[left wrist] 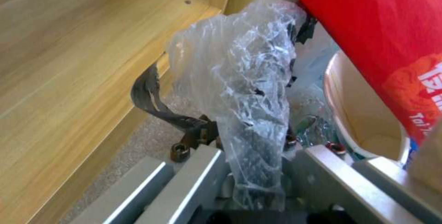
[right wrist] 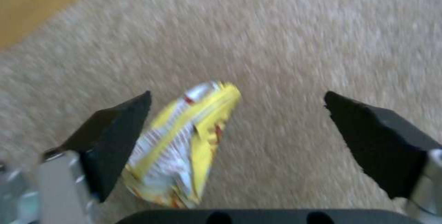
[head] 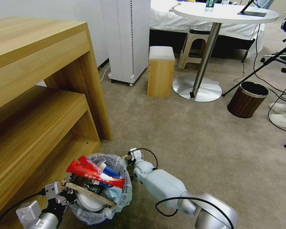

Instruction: Pick up the trash bin and place the garbage on the floor into it.

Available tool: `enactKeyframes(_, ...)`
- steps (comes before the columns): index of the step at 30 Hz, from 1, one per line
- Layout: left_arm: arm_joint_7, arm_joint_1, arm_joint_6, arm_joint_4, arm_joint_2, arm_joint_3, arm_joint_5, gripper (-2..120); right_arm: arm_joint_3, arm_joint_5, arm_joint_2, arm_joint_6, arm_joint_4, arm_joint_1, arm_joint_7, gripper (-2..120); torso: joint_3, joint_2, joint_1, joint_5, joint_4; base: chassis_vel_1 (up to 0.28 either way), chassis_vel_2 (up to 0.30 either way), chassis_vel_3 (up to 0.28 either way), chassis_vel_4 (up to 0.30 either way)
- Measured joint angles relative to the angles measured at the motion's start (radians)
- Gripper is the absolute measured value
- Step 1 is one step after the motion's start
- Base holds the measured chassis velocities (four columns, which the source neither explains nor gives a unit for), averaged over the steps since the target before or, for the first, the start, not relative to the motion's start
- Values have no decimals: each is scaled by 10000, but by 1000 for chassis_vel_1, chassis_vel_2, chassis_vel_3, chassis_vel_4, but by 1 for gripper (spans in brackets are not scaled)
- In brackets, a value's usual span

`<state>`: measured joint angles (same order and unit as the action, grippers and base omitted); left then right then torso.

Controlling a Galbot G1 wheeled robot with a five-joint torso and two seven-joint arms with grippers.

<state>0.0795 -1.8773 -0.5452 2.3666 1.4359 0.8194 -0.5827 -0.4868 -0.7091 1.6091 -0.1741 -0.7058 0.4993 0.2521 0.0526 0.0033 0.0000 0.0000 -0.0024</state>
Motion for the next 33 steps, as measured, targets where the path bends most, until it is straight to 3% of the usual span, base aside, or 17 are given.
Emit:
enactKeyframes(10,-18,-98,12,114,78,-52,28,1,85,155,-10,-190,1185,-266,-299,96,1,-1,0,-5,-4,0,0,0,0)
enactKeyframes(25,-46,-98,13,163,143,-2,25,1,-275,206,-9,108,733,-239,-1009,92,0,0,0,-1,1,0,0,0,0)
enactKeyframes(33,-58,-170,40,229,203,-25,73,1,-525,113,-9,73,946,-403,-1116,80,1,0,0,0,0,0,0,0,0)
